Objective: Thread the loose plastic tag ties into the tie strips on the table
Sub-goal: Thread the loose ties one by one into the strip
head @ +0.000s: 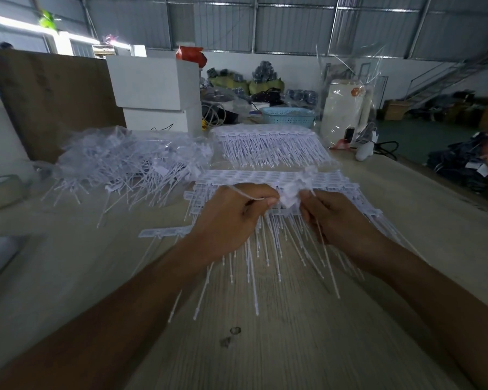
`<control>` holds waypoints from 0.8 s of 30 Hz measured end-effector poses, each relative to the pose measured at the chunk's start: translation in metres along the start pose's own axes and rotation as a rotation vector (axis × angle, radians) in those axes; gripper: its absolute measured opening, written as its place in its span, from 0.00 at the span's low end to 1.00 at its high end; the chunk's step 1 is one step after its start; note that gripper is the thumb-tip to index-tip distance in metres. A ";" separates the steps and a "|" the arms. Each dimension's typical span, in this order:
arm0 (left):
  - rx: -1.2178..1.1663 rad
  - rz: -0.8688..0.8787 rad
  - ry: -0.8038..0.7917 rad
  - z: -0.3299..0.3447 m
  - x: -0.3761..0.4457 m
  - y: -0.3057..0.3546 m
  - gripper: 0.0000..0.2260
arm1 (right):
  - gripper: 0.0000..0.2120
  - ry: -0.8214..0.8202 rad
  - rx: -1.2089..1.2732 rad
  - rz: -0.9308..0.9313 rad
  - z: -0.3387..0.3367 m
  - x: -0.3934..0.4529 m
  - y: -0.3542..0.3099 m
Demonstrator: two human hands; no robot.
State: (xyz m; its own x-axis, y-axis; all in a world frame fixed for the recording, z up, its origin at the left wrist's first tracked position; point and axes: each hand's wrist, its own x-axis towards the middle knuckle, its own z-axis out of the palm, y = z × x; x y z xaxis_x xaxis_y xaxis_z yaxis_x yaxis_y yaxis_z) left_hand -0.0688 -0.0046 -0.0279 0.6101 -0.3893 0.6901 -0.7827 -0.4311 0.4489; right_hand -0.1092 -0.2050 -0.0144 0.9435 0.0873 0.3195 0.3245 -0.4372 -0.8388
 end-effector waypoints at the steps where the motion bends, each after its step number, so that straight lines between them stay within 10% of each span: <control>1: -0.005 -0.008 0.005 -0.001 -0.001 0.000 0.07 | 0.22 0.038 0.032 0.017 -0.003 0.001 0.000; 24: -0.306 -0.173 -0.049 0.001 -0.001 0.010 0.16 | 0.22 -0.046 0.316 0.304 0.004 -0.002 -0.007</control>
State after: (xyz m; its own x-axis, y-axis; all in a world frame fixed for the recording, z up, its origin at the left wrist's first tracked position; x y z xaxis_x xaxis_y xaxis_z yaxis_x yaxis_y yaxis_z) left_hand -0.0769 -0.0092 -0.0253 0.7364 -0.3738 0.5639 -0.6630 -0.2331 0.7114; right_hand -0.1126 -0.1983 -0.0110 0.9989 0.0396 0.0234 0.0292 -0.1546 -0.9875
